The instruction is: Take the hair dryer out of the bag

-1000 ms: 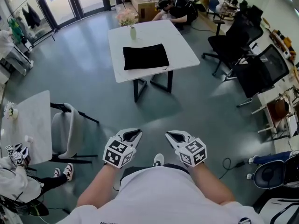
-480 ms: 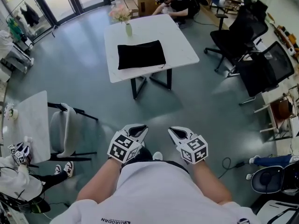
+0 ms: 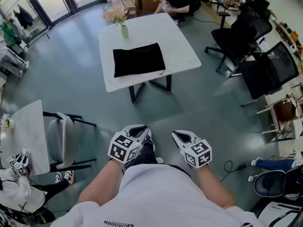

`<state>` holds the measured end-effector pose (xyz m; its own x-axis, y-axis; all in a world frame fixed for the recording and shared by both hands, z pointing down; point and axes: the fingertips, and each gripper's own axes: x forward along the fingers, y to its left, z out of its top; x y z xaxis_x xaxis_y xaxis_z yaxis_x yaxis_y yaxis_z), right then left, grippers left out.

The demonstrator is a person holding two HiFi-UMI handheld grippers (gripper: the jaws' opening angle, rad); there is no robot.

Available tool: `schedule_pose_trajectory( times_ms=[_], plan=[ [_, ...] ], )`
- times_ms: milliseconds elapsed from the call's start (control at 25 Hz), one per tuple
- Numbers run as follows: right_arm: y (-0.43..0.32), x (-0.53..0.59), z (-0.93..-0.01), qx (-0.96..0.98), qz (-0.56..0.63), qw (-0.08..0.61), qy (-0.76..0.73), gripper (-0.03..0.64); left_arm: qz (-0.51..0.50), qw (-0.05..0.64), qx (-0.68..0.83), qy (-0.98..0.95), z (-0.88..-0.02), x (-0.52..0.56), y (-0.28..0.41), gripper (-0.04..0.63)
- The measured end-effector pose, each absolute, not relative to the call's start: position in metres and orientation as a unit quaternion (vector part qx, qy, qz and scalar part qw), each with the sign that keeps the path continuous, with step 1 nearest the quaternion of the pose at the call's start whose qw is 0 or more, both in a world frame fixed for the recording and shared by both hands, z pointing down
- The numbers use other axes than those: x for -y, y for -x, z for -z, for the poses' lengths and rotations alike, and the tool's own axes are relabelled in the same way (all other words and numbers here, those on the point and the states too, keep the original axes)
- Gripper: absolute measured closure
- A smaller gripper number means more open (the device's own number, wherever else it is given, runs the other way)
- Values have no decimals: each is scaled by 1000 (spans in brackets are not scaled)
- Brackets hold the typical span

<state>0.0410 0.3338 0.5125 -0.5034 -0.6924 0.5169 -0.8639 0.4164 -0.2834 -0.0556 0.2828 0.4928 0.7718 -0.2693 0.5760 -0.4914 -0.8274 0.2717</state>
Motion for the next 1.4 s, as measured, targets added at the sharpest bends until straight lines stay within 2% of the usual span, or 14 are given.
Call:
schedule_pose_trajectory(
  times_ms=[760,1400],
  plan=[
    [-54,-119,-491,818,-264,194,-473,598,-247,197,200,-928,-482,-52,42,557],
    [-35,-43,-502,828,-278,208,-440,598,-253,217,220,-917,-491,12,67,557]
  ],
)
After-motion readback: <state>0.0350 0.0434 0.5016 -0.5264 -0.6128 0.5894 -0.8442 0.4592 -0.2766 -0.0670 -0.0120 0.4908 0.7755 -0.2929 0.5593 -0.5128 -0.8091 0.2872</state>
